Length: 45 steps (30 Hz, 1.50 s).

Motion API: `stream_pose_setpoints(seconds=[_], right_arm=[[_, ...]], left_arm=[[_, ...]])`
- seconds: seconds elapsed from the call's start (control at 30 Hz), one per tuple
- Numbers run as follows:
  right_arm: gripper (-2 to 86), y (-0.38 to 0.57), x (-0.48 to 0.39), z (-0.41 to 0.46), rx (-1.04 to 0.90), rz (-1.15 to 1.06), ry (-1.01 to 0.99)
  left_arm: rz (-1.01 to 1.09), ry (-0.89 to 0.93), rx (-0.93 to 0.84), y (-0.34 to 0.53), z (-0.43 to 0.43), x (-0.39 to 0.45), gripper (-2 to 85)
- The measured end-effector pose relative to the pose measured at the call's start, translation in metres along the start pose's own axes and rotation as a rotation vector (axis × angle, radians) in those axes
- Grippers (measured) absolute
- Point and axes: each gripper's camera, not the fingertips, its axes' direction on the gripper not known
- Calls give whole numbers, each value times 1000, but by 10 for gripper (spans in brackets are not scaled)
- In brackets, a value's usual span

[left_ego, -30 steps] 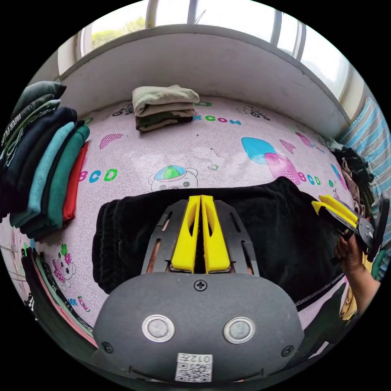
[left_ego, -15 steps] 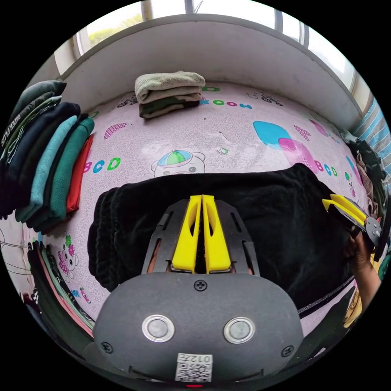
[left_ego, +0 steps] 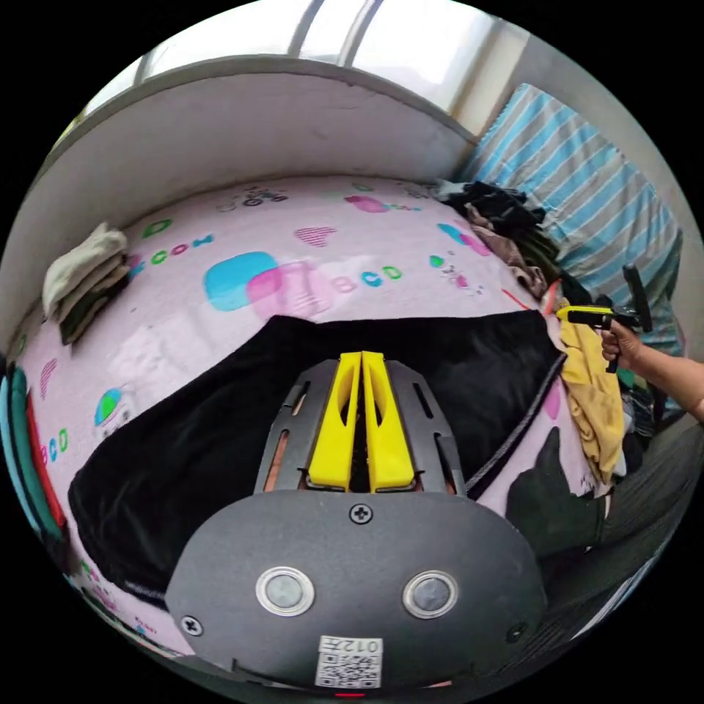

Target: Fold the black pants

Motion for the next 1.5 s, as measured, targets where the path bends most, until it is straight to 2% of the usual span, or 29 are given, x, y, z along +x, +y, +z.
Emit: stream_pose_setpoints(seconds=[0.17, 0.27, 0.37, 0.53, 0.73, 0.93, 1.3, 1.37, 1.43, 1.5], right_arm=[[66, 82, 195, -24, -57, 340, -119], [69, 122, 263, -17, 38, 506, -252], [77, 135, 301, 6, 52, 562, -368], [101, 118, 327, 34, -44, 456, -352], [120, 116, 350, 60, -100, 387, -450], [114, 121, 373, 54, -83, 370, -444], [118, 123, 395, 58, -56, 392, -483], [96, 124, 399, 59, -51, 397, -482], [74, 124, 398, 61, -63, 385, -463], [58, 122, 394, 63, -72, 357, -459]], left_arm=[[255, 201, -54, -67, 78, 101, 36], [402, 300, -135, -110, 134, 169, 53], [540, 366, -236, -142, 192, 235, 72], [703, 355, -346, -172, 285, 326, 95], [790, 325, -396, -190, 363, 380, 113], [869, 284, -465, -197, 421, 410, 123], [951, 282, -462, -214, 471, 442, 98], [940, 297, -480, -220, 478, 442, 88], [900, 387, -554, -227, 491, 441, 77], [896, 411, -547, -229, 495, 440, 72]])
